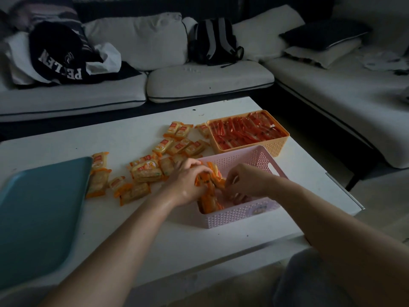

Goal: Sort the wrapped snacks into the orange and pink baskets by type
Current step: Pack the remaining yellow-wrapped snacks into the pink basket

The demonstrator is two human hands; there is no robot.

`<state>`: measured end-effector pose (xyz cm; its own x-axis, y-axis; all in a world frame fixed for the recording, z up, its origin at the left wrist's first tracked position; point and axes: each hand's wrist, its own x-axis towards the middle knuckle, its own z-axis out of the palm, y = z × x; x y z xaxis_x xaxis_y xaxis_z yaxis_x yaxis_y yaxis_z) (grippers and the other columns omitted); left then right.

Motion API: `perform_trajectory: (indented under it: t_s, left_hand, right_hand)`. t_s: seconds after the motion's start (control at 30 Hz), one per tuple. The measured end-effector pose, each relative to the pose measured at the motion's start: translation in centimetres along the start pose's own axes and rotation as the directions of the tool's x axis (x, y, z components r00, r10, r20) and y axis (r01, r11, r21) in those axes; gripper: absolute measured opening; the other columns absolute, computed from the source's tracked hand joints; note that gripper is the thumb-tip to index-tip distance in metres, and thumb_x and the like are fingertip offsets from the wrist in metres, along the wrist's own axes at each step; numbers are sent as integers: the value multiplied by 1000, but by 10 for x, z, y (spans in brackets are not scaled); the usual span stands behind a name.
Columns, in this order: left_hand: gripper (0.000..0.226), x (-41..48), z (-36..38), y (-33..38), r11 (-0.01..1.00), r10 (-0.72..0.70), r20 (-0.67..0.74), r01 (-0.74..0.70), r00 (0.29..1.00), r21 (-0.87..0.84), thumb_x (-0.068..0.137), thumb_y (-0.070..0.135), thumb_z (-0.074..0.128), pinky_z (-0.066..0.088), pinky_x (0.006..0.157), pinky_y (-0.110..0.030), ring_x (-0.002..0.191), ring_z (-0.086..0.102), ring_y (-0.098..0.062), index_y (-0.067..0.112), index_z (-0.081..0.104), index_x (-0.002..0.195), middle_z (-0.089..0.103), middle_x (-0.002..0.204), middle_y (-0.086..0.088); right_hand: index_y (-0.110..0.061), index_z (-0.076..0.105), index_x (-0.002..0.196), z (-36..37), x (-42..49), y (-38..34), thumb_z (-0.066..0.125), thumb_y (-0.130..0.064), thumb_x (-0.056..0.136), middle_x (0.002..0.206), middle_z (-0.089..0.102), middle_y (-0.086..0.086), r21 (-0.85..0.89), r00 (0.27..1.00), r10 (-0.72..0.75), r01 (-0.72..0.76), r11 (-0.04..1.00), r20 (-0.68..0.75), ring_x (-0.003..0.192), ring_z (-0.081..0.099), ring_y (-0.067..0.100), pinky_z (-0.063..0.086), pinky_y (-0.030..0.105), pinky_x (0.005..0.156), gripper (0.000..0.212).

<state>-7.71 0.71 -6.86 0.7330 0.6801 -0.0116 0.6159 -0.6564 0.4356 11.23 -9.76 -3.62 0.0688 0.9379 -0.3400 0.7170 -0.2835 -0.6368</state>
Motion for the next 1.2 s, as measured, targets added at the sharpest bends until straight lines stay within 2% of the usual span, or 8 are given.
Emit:
perform_trajectory:
  t_s: [0.17,0.4,0.53,0.63,0.77,0.87,0.93,1.2]
  left_hand:
    - [44,1,3,-1,999,14,-21,-14,1000,-29,90,30,67,24,111,-31,137,31,-21,35,61,133,41,142,-1]
    - [43,-5,11,-7,991,69,-192,-89,979,-98,86,30,65,27,111,-24,132,44,-21,24,65,129,51,133,-2]
    - [66,-11,10,-4,989,53,-183,-78,982,-129,76,63,54,35,114,-39,134,43,-18,28,64,130,51,135,1]
    - [87,-13,8,0,998,39,-62,-42,997,-48,64,80,64,28,115,-40,138,30,-19,38,53,140,38,145,6]
    - [96,-11,8,-1,1000,-3,18,3,1000,29,63,69,78,25,119,-47,143,19,-23,43,39,147,24,151,7]
    - [95,-12,9,-1,999,-4,24,3,1000,44,62,63,77,26,119,-47,145,19,-25,43,38,147,22,152,8]
    - [94,-14,7,2,1000,-12,23,11,1000,10,61,59,75,28,119,-44,146,20,-23,42,40,146,23,152,7]
    - [85,-23,-2,1,989,-45,-36,39,998,-141,67,55,70,31,115,-36,141,30,-16,35,45,146,33,146,6]
  right_hand:
    - [-13,75,90,7,2,-5,73,-27,89,82,74,-1,-142,1000,10,-13,990,-25,75,71,15,59,26,72,14]
    - [4,65,107,19,8,-21,57,-15,98,87,71,16,237,989,30,-65,969,148,77,68,28,60,43,79,23]
    - [-8,63,101,-1,5,-13,58,-22,100,78,73,6,174,985,62,-90,981,162,68,70,19,59,29,63,14]
    - [-13,63,92,-14,4,-1,60,-24,101,79,71,10,107,996,84,-87,990,36,64,67,20,58,29,62,15]
    - [-7,58,120,-7,15,8,62,-13,97,101,67,13,93,978,145,-132,987,-150,72,72,23,62,37,65,25]
    - [-9,46,141,9,25,8,64,-6,94,105,69,18,174,986,164,-161,972,-5,69,72,23,60,36,61,51]
    - [-8,47,143,14,30,6,64,-7,93,102,71,19,148,991,133,-132,980,1,66,70,21,61,36,65,53]
    - [-15,42,146,2,21,5,75,-17,89,121,65,11,59,989,106,-113,992,104,94,71,23,63,41,80,66]
